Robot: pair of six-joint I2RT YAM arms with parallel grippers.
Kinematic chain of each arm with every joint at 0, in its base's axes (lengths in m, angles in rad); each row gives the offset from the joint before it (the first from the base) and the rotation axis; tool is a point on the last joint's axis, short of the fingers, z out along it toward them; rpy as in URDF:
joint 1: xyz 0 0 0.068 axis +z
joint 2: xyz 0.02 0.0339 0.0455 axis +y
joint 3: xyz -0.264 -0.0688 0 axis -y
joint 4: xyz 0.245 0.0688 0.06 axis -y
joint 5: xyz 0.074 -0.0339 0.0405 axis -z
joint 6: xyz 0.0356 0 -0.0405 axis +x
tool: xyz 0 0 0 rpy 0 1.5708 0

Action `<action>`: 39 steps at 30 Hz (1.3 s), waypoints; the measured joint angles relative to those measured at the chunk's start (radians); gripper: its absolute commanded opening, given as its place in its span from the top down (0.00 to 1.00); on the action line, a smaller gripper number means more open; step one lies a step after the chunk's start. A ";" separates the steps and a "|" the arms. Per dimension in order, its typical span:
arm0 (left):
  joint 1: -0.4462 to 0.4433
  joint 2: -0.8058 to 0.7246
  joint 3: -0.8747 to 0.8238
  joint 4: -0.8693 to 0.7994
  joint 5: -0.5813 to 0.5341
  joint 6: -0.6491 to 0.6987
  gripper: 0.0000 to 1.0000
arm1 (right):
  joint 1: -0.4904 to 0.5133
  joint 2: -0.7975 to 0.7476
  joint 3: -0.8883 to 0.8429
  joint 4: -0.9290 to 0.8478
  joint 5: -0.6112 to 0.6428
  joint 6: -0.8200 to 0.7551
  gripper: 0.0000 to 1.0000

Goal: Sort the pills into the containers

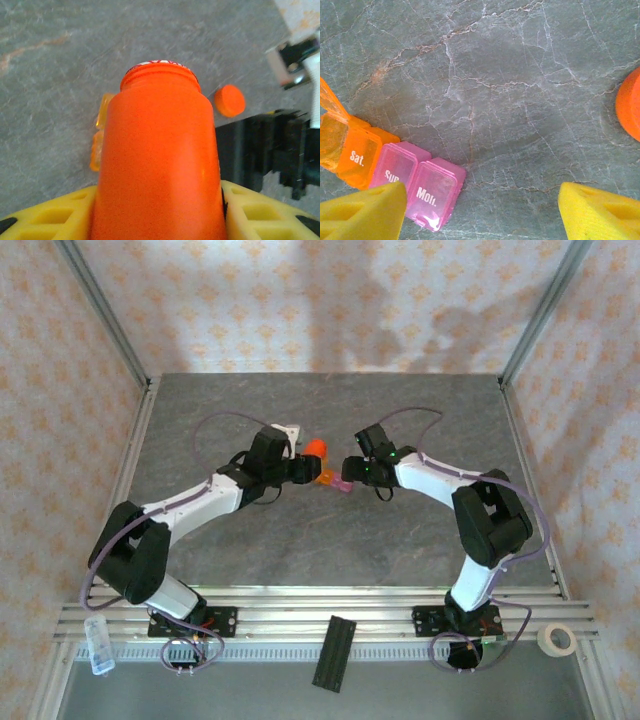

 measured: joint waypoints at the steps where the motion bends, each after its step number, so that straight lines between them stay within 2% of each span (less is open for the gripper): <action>1: 0.000 0.006 0.000 -0.011 0.000 0.007 1.00 | 0.000 0.000 0.002 -0.002 0.000 0.004 0.21; 15: 0.000 0.091 0.023 -0.131 0.002 0.070 1.00 | 0.000 0.045 0.055 -0.011 -0.035 0.023 0.22; 39: 0.002 0.203 0.175 -0.317 -0.002 0.150 1.00 | -0.009 0.135 0.106 -0.017 -0.044 0.040 0.22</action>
